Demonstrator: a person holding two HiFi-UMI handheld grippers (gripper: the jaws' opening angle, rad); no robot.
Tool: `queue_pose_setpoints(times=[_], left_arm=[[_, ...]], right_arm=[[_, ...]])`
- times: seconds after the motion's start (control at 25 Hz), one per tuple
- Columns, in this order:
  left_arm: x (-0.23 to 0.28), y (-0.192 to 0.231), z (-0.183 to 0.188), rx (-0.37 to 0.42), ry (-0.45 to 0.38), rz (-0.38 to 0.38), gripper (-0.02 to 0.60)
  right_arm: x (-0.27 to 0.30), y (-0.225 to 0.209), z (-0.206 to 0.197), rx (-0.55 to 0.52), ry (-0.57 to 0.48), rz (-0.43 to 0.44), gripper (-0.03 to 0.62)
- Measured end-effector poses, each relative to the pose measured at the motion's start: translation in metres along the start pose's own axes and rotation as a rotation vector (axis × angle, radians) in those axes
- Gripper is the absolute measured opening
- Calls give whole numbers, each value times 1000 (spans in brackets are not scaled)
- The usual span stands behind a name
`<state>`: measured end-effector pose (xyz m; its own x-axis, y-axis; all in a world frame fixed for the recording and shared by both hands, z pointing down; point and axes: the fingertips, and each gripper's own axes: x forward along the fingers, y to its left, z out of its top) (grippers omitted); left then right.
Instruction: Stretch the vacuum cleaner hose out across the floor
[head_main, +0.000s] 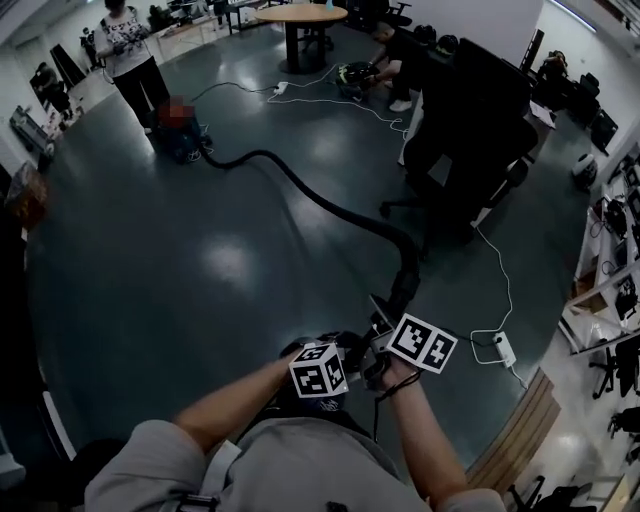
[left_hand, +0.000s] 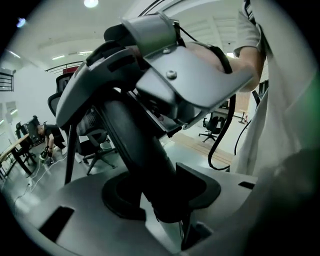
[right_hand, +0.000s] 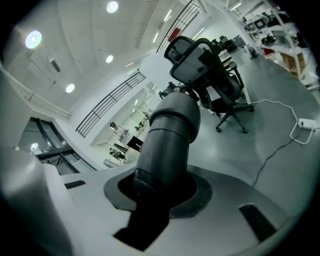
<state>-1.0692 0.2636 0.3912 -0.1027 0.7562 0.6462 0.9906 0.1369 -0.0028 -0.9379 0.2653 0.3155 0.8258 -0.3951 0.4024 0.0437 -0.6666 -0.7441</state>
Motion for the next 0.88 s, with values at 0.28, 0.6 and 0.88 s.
queue_pose_setpoints(times=[0.28,0.6,0.88], left_arm=[[-50,-51,-40,-53,8,26,196],[-57,-66,-104,-93,58,66,187],[-67,-85,-117,-146,122,86,189]], right_arm=[[-15,51,-66,-129,121,43,175],[-44,45,-94,-258,234,80,224],[-51,47,-75,-1133,441,276,224]])
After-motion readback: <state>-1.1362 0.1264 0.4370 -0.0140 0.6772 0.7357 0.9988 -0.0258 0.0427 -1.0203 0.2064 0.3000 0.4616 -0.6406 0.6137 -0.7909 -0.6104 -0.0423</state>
